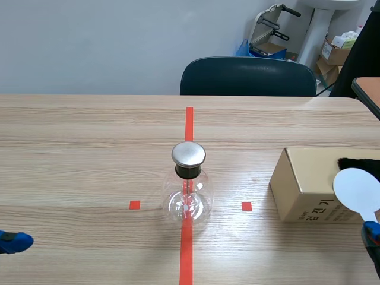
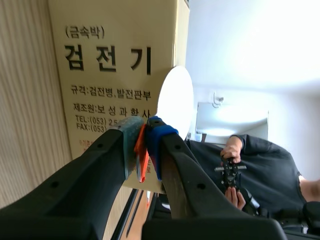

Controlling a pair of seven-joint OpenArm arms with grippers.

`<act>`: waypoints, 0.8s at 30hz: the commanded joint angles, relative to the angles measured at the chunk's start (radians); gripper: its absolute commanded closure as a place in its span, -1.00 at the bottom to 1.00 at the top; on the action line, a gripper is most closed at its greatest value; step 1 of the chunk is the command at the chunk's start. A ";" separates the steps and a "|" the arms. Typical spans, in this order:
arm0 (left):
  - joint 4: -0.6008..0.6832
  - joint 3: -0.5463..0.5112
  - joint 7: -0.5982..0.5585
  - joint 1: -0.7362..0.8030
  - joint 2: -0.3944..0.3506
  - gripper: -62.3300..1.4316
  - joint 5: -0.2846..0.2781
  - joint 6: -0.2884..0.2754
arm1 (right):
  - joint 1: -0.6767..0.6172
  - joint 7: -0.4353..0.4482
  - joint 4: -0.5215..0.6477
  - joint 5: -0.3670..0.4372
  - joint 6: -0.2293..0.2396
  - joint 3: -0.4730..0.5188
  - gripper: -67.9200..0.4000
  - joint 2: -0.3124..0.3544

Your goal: Do the electroscope experiment

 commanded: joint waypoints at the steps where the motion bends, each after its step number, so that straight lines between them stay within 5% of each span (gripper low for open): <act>1: 0.004 -0.004 -0.016 0.000 0.003 -0.34 -0.003 -0.002 | -0.002 -0.070 0.010 0.008 -0.003 0.003 0.93 0.005; 7: 0.004 -0.004 -0.016 0.000 0.003 -0.34 -0.003 -0.002 | -0.002 -0.364 0.010 0.004 -0.003 0.004 0.93 0.006; 9: 0.005 -0.004 -0.016 0.000 0.003 -0.34 -0.003 -0.002 | -0.002 -0.336 0.010 -0.011 -0.003 0.004 0.93 0.006; 14: 0.005 -0.004 -0.016 0.000 0.003 -0.34 -0.003 -0.002 | -0.002 -0.078 0.010 -0.018 -0.003 0.003 0.93 0.006; 16: 0.005 -0.004 -0.016 0.000 0.003 -0.34 -0.003 -0.002 | -0.002 -0.113 0.010 -0.016 -0.003 0.003 0.93 0.003; 21: 0.005 -0.004 -0.016 0.000 0.003 -0.34 -0.003 -0.002 | -0.008 -0.361 0.010 -0.008 -0.003 0.004 0.93 0.003; 24: 0.005 -0.004 -0.016 0.000 0.003 -0.34 -0.003 -0.002 | -0.007 -0.288 0.010 -0.012 -0.003 0.004 0.93 0.006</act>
